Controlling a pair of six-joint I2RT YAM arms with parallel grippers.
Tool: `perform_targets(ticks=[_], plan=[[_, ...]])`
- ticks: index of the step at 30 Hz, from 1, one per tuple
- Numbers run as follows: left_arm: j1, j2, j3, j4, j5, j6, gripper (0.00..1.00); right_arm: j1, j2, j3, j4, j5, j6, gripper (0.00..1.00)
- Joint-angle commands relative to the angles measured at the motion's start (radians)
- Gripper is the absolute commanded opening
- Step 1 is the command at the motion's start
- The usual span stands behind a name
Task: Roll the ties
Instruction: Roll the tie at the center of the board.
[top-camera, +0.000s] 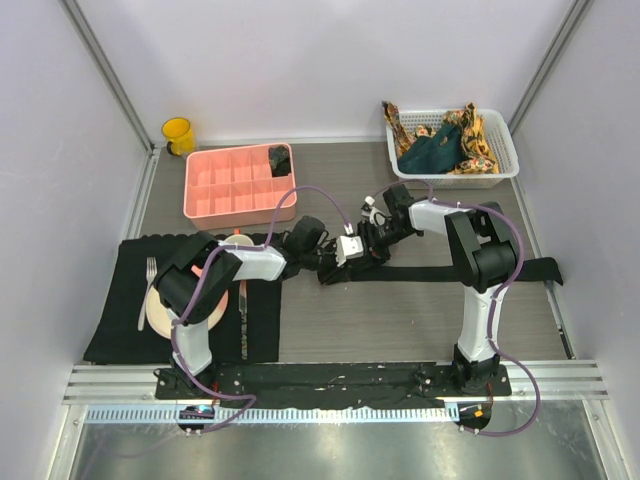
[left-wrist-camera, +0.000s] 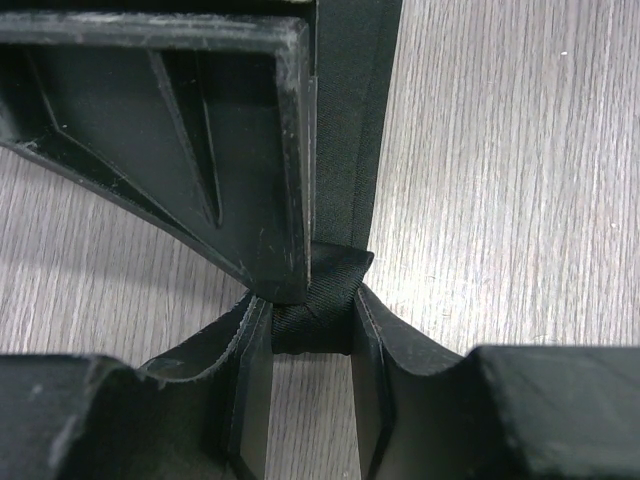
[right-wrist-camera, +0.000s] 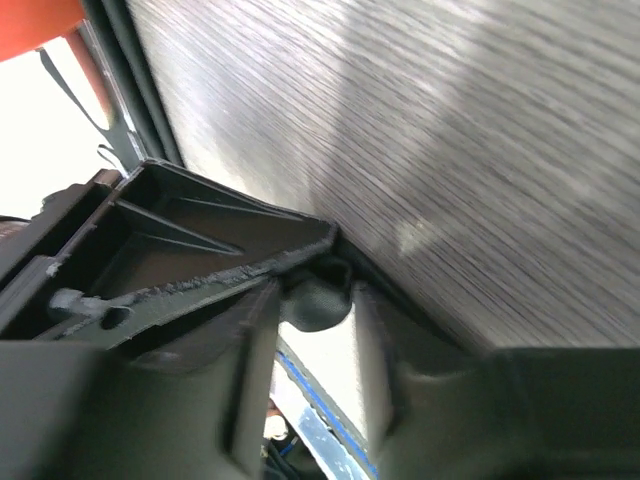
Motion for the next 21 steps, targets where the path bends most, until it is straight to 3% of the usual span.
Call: perform_targets(ticks=[1,6,15,18,21], plan=[[-0.005,0.042,-0.03,-0.187,-0.095,0.024,0.34,-0.006,-0.038,0.032,-0.1,0.031,-0.022,0.52],[-0.005,0.042,-0.037,-0.186,-0.098,0.019,0.33,-0.026,-0.061,0.024,-0.154,0.011,-0.048,0.51],[-0.007,0.048,-0.041,-0.175,-0.097,0.016,0.33,0.011,-0.017,0.038,-0.051,-0.046,0.044,0.46],[-0.005,0.048,-0.042,-0.175,-0.098,0.016,0.33,0.011,0.0,0.059,-0.059,-0.04,0.035,0.36],[-0.005,0.045,-0.047,-0.175,-0.093,0.021,0.33,0.008,-0.006,0.079,-0.089,-0.003,0.0,0.18]])
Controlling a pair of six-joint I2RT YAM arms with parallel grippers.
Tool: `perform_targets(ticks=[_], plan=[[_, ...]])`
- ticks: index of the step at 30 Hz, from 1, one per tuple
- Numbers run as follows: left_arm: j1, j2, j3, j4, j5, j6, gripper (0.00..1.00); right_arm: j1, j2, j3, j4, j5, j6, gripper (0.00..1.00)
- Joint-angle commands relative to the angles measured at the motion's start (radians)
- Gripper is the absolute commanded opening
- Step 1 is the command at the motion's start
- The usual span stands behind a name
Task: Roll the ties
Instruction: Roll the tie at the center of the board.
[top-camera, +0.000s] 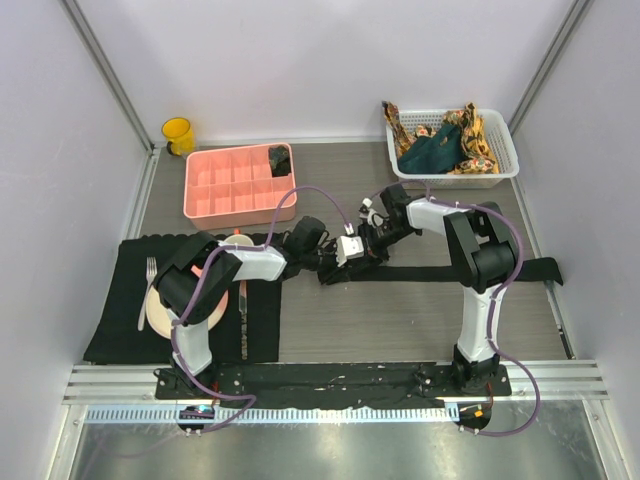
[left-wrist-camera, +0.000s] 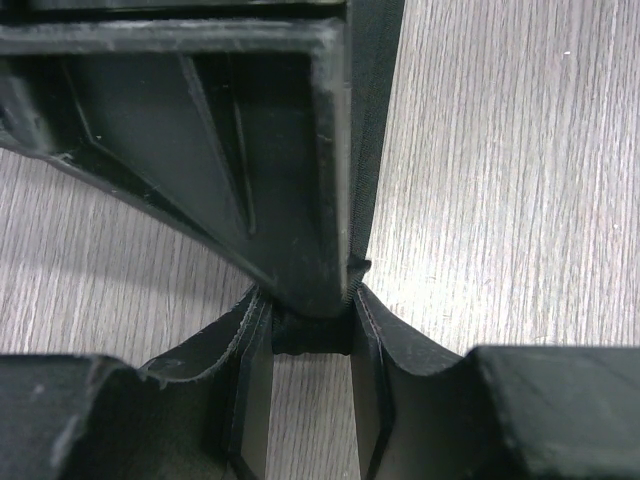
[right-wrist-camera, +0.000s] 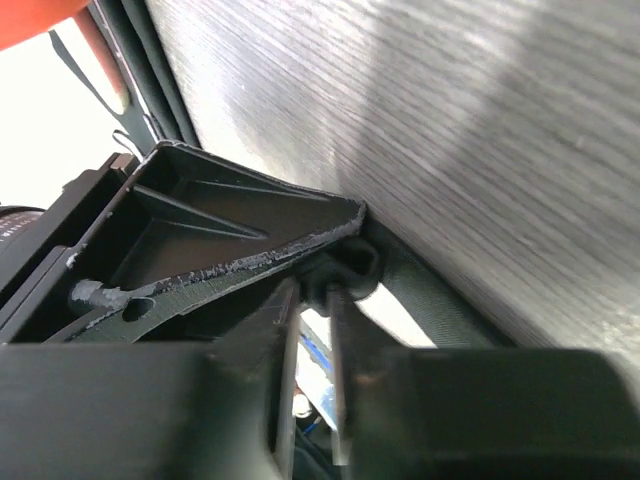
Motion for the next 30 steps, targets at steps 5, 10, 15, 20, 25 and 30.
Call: perform_targets(ticks=[5,10,15,20,25,30], plan=[[-0.003,0.042,-0.061,-0.156,-0.067,0.026,0.33,-0.011,0.031,0.132,-0.13,0.11,-0.142,0.01],[-0.003,0.04,-0.055,-0.16,-0.052,0.024,0.37,-0.021,0.06,0.16,-0.159,0.136,-0.191,0.01],[0.001,0.033,-0.063,-0.145,-0.021,0.006,0.57,-0.022,0.077,0.097,-0.151,0.188,-0.232,0.01],[0.031,0.013,-0.112,-0.015,0.046,-0.068,0.7,-0.045,0.08,0.054,-0.122,0.227,-0.237,0.01],[0.045,0.016,-0.141,0.122,0.072,-0.119,0.73,-0.059,0.097,0.031,-0.11,0.231,-0.245,0.01],[0.045,0.065,-0.121,0.202,0.115,-0.122,0.69,-0.074,0.124,0.016,-0.104,0.213,-0.249,0.01]])
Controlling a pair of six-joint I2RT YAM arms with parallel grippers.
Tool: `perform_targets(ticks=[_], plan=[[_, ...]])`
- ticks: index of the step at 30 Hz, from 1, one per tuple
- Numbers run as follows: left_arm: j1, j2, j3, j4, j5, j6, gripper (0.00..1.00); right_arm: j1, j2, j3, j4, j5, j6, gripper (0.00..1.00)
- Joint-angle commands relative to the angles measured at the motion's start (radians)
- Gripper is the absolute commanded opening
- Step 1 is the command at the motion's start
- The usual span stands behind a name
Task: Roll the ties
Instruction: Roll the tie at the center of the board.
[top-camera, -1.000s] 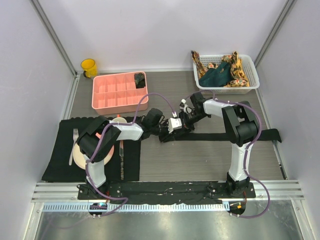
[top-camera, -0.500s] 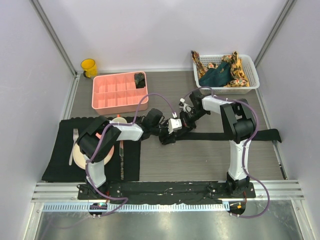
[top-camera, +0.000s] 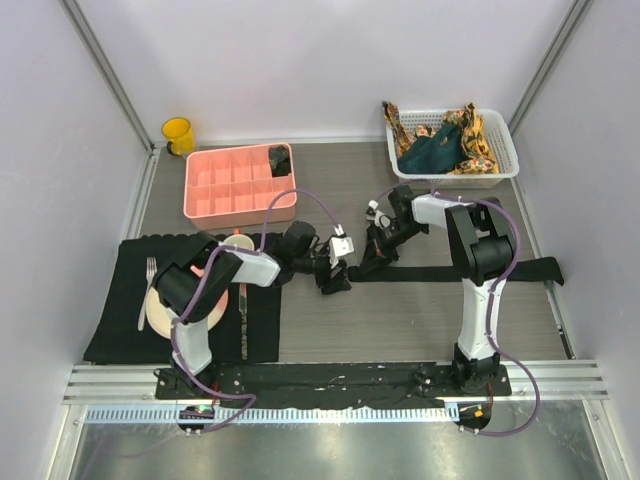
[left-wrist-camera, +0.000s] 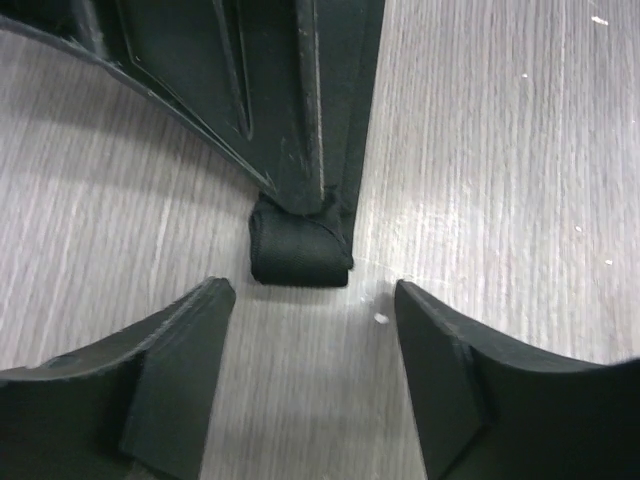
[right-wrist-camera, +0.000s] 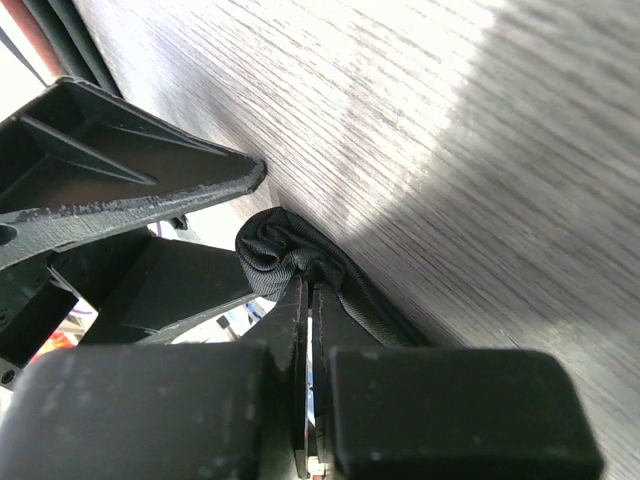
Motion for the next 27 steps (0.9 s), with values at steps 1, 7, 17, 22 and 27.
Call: perform_targets(ticks=[1,7,17,22,27], plan=[[0.006,0.08,-0.01,0.001,0.024,-0.034,0.68,-0.014,0.058,-0.045,0.039,0.149,-0.064,0.01],[-0.01,0.13,0.025,0.022,0.032,-0.025,0.56,-0.021,0.063,-0.064,0.088,0.093,-0.059,0.01],[-0.03,0.011,0.091,-0.36,-0.112,0.121,0.21,-0.001,0.022,-0.022,0.185,-0.012,0.028,0.05],[-0.052,-0.003,0.122,-0.499,-0.181,0.17,0.16,-0.014,-0.041,0.021,0.102,-0.007,-0.012,0.23],[-0.073,0.02,0.156,-0.541,-0.247,0.162,0.13,-0.031,-0.066,0.033,0.025,-0.044,-0.035,0.34]])
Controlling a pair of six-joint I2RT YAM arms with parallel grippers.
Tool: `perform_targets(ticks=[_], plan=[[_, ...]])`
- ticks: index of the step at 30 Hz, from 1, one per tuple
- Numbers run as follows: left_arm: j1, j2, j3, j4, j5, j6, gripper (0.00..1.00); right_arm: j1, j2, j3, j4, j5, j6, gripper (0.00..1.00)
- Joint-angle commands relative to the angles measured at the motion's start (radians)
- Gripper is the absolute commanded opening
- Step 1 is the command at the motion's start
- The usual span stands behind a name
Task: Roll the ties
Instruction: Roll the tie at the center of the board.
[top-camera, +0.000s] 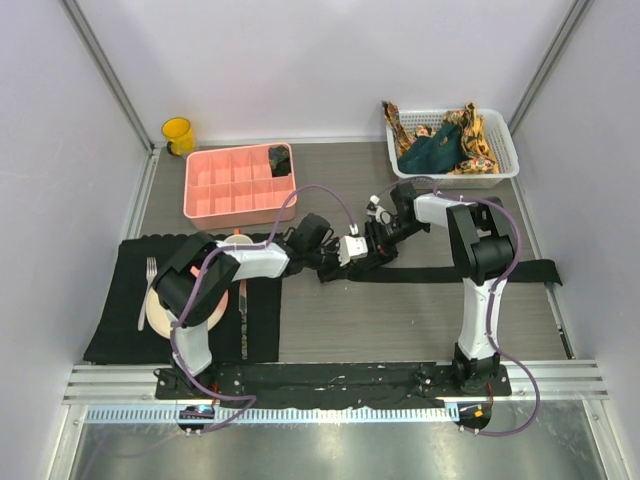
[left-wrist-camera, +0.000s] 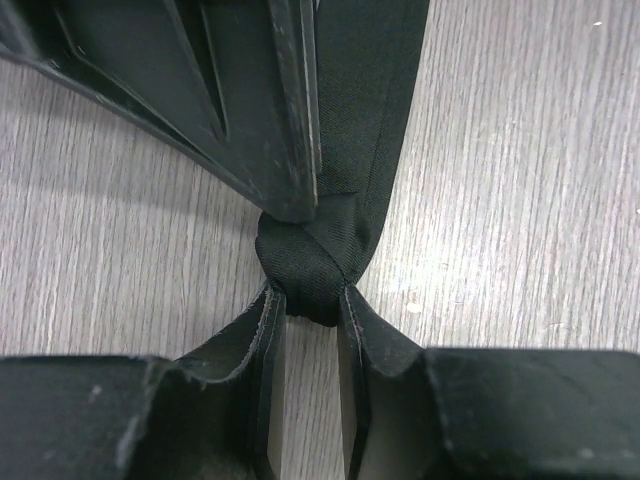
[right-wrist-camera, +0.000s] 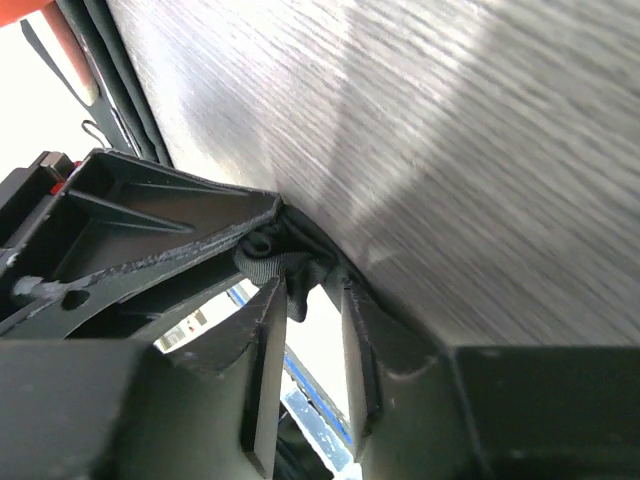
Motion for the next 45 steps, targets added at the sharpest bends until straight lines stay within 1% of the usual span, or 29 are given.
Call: perform_targets(ticks=[1,4,8,12,13,18,20,21,22,23,24,26,30,31,33,34,35,36,39,40,41,43,45], plan=[[-0.024,0.033,0.002,-0.215,-0.106,0.022,0.13,-0.019,-0.073,0.03,-0.038,-0.006,-0.02,0.36],[-0.031,0.045,0.016,-0.224,-0.126,0.023,0.12,-0.008,-0.091,0.015,0.002,-0.081,0.06,0.43],[-0.041,0.056,0.031,-0.239,-0.133,0.023,0.12,0.01,-0.085,0.014,0.033,-0.082,0.097,0.43],[-0.041,0.062,0.042,-0.247,-0.138,0.022,0.12,0.021,-0.048,0.018,-0.009,-0.028,0.055,0.42],[-0.042,0.065,0.044,-0.25,-0.139,0.019,0.12,0.021,-0.036,0.021,-0.041,-0.003,0.043,0.42],[-0.042,0.07,0.045,-0.255,-0.139,0.015,0.12,0.02,-0.056,0.006,-0.061,0.038,0.014,0.41],[-0.044,0.073,0.047,-0.255,-0.138,0.016,0.12,0.02,-0.051,0.004,-0.062,0.04,0.009,0.35],[-0.044,0.074,0.047,-0.256,-0.139,0.014,0.12,0.02,-0.047,0.004,-0.058,0.038,0.008,0.28],[-0.044,0.074,0.05,-0.253,-0.139,0.015,0.12,0.02,-0.031,0.012,-0.056,0.038,0.008,0.24],[-0.044,0.076,0.048,-0.255,-0.139,0.016,0.12,0.02,-0.025,0.015,-0.058,0.04,0.006,0.18],[-0.044,0.076,0.05,-0.253,-0.133,0.017,0.12,0.018,-0.019,0.017,-0.053,0.043,0.003,0.08],[-0.044,0.076,0.047,-0.252,-0.129,0.014,0.15,0.02,0.002,0.027,-0.053,0.053,-0.003,0.02],[-0.042,0.077,0.054,-0.25,-0.11,-0.006,0.19,0.017,0.018,0.024,-0.059,0.061,-0.027,0.01],[-0.042,0.074,0.047,-0.235,-0.109,-0.012,0.28,0.017,0.018,0.02,-0.059,0.067,-0.035,0.01],[-0.036,0.047,0.032,-0.206,-0.087,-0.036,0.39,0.015,0.021,0.011,-0.059,0.084,-0.046,0.01],[-0.019,0.033,-0.007,-0.14,-0.039,-0.053,0.49,0.013,0.025,0.007,-0.058,0.109,-0.066,0.01],[-0.008,0.016,-0.027,-0.112,-0.02,-0.07,0.55,0.012,0.03,0.004,-0.058,0.13,-0.072,0.01],[0.013,0.005,-0.045,-0.063,-0.003,-0.084,0.65,0.012,0.041,0.003,-0.053,0.144,-0.078,0.01],[0.059,-0.027,-0.108,0.066,0.093,-0.135,0.72,0.012,0.055,0.001,-0.047,0.176,-0.092,0.01],[0.068,-0.03,-0.137,0.137,0.112,-0.162,0.74,0.012,0.059,-0.005,-0.038,0.191,-0.093,0.01],[0.074,-0.026,-0.146,0.158,0.155,-0.164,0.75,0.012,0.061,-0.009,-0.032,0.196,-0.096,0.01],[0.082,0.002,-0.171,0.23,0.181,-0.165,0.75,0.01,0.064,-0.022,-0.018,0.21,-0.096,0.01],[0.082,0.026,-0.183,0.3,0.215,-0.173,0.72,0.012,0.067,-0.032,-0.003,0.224,-0.095,0.01]])
